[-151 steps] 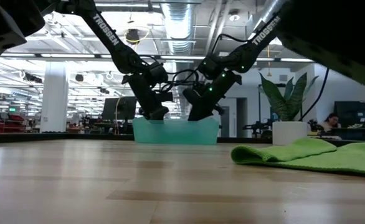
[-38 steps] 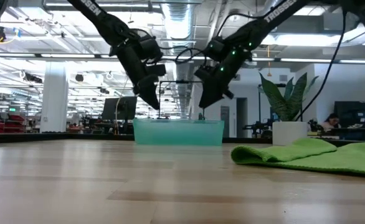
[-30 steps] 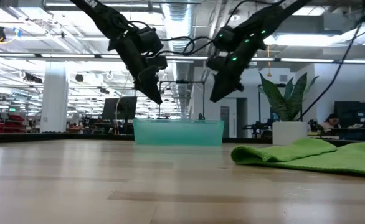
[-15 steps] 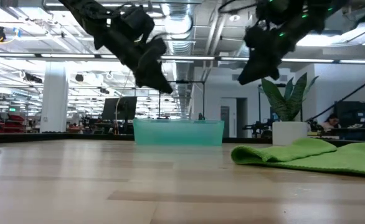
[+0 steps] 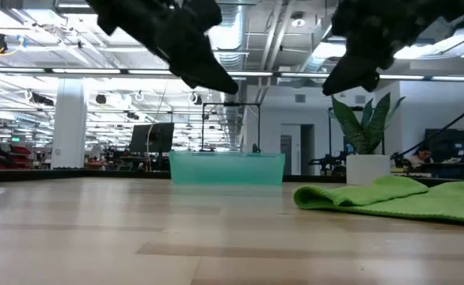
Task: Roll microfiber towels into tight, uniform cylinder then place into a basket
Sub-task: Fold the green microfiber cloth
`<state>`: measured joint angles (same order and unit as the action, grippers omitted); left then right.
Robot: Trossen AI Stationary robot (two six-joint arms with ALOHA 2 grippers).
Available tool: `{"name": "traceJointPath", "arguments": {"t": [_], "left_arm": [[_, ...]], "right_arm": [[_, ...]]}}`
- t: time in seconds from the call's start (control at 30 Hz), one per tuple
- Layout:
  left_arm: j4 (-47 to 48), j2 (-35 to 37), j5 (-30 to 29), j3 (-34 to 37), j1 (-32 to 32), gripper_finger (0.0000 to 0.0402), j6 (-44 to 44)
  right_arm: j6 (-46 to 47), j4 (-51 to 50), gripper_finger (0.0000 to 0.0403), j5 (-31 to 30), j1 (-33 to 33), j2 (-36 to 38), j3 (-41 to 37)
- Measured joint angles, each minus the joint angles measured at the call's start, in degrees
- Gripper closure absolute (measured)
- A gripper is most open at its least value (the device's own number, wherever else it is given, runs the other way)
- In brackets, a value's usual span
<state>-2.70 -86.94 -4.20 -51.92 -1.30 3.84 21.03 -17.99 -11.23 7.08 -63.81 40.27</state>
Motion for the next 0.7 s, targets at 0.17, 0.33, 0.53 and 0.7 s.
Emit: {"name": "traceJointPath", "arguments": {"t": [0.17,0.33,0.53,0.7], "left_arm": [[-0.01,-0.12,-1.04,0.0,-5.56,0.0331,-0.23],[-3.84,-2.58,-1.03,-0.01,-8.61,0.0331,-3.19],[-10.93,-8.18,-1.03,0.0,-9.7,0.033,-3.41],[-15.31,-12.29,-0.99,-0.07,-10.15,0.0298,-4.59]], "right_arm": [[0.41,-0.01,0.0308,-0.8,5.89,-0.5,-0.02],[2.69,-0.53,0.0308,-0.97,10.81,-2.01,0.01],[2.97,-0.22,0.0308,-2.92,14.23,-6.14,0.0],[2.61,-0.26,0.0308,-3.91,13.68,-8.73,0.0]]}}
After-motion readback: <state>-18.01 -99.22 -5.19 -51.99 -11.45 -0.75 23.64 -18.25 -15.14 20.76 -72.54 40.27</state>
